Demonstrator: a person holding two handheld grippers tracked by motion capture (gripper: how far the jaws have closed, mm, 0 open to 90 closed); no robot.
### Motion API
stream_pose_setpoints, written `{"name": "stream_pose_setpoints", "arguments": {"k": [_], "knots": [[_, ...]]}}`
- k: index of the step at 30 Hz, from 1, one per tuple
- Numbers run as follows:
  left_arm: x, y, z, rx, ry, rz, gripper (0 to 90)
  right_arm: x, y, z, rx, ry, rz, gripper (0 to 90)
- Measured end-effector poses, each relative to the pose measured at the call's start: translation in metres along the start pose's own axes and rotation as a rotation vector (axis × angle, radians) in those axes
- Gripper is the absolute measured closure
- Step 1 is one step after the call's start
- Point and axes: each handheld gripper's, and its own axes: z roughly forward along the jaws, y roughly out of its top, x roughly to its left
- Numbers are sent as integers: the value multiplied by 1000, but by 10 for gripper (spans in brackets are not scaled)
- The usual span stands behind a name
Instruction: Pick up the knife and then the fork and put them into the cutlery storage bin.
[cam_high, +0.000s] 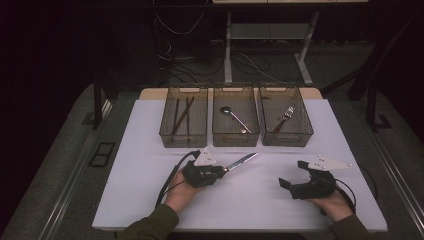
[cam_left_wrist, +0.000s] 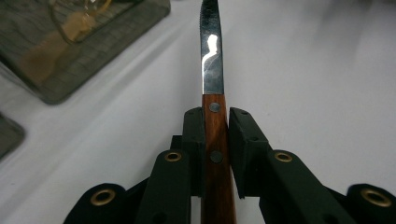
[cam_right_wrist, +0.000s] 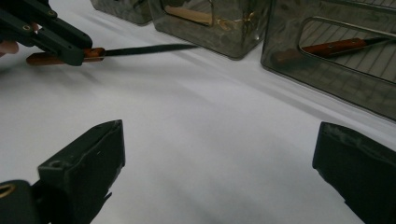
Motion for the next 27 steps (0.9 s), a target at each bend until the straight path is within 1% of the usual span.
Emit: {"name": "stream_pose_setpoints", "arguments": {"k": [1, 2, 3, 5, 7, 9, 12, 13, 14, 17, 19, 20, 22, 23, 27], "knots": [[1, 1, -2, -5, 1, 3, 767, 1, 2, 0, 5, 4, 6, 27], [0, 2, -4, -16, 5, -4, 766, 2, 3, 0, 4, 8, 12, 27], [-1, 3, -6, -24, 4, -5, 766, 2, 5, -1, 3, 15, 18, 44], [-2, 5, -11, -48, 2, -10, 766, 4, 8, -2, -16, 35, 26, 58], [-5, 8, -15, -65, 2, -12, 766, 7, 12, -1, -33, 63, 57, 64], [-7, 9, -18, -80, 0, -13, 766, 9, 15, 1, -40, 83, 59, 95], [-11, 12, -21, -100, -2, -9, 766, 14, 20, 9, -34, 103, 68, 105], [-12, 13, -22, -106, 2, -7, 766, 15, 21, 11, -37, 112, 71, 151], [-13, 14, -23, -108, 2, 0, 766, 17, 24, 13, -36, 129, 75, 152], [-16, 16, -24, -122, 5, 2, 766, 21, 28, 19, -31, 146, 73, 155], [-17, 18, -25, -132, 1, -4, 766, 24, 31, 22, -36, 159, 74, 162], [-18, 18, -25, -130, 1, 1, 766, 26, 32, 24, -37, 169, 82, 175], [-20, 19, -25, -133, 0, 3, 766, 29, 35, 27, -46, 184, 83, 185], [-21, 19, -24, -134, 0, 6, 766, 31, 36, 29, -48, 194, 85, 212], [-25, 20, -22, -149, -3, 3, 766, 38, 42, 35, -60, 232, 88, 261]]}}
